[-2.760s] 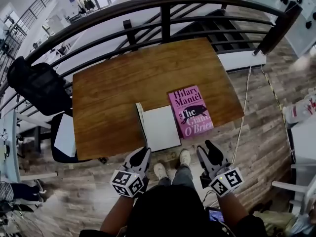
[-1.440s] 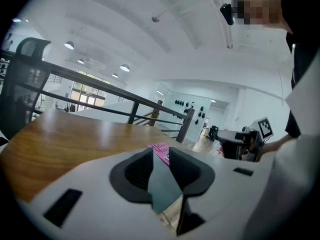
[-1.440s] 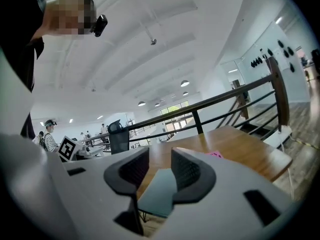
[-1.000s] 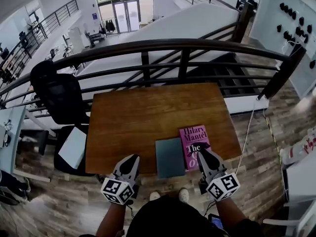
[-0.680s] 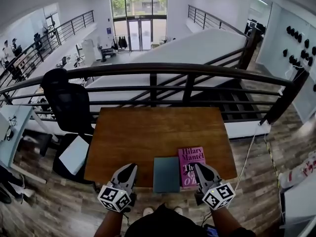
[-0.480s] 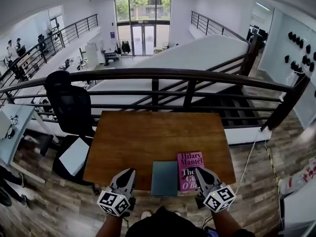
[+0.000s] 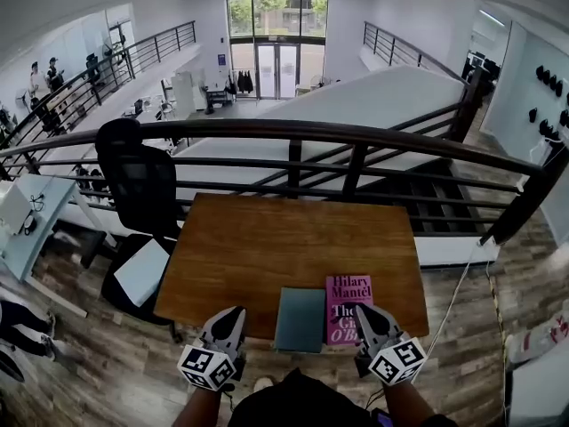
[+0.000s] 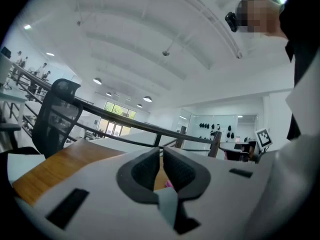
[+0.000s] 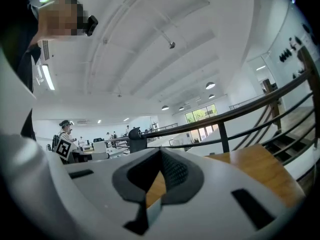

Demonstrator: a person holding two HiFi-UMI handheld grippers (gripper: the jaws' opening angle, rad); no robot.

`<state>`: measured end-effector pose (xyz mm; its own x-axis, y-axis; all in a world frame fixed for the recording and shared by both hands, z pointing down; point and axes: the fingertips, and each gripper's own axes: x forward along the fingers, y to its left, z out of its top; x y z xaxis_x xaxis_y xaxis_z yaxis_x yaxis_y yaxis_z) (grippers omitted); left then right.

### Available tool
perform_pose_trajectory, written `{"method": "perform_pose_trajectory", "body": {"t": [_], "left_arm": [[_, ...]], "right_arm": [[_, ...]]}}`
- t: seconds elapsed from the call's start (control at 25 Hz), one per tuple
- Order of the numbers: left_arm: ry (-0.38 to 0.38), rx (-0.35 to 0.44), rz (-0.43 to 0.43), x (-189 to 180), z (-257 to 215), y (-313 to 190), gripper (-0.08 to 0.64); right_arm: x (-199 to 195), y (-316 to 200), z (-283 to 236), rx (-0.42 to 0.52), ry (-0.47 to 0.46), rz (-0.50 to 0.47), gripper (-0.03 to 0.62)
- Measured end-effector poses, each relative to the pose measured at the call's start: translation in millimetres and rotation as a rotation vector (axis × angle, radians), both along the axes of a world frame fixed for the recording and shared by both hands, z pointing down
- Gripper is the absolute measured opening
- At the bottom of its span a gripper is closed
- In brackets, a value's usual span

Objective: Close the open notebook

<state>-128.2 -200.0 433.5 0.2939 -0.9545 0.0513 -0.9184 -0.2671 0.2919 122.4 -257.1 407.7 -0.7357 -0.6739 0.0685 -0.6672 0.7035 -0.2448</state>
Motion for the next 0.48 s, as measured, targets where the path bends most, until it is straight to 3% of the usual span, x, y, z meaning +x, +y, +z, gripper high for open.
{"method": "perform_pose_trajectory", "body": {"t": [0.48], "left_arm": [[0.039,0.013,0.025,8,-1,-18,0.029]], "right_arm": [[18,-20,-3,0.022,-0.019,0.038,-0.006]]}}
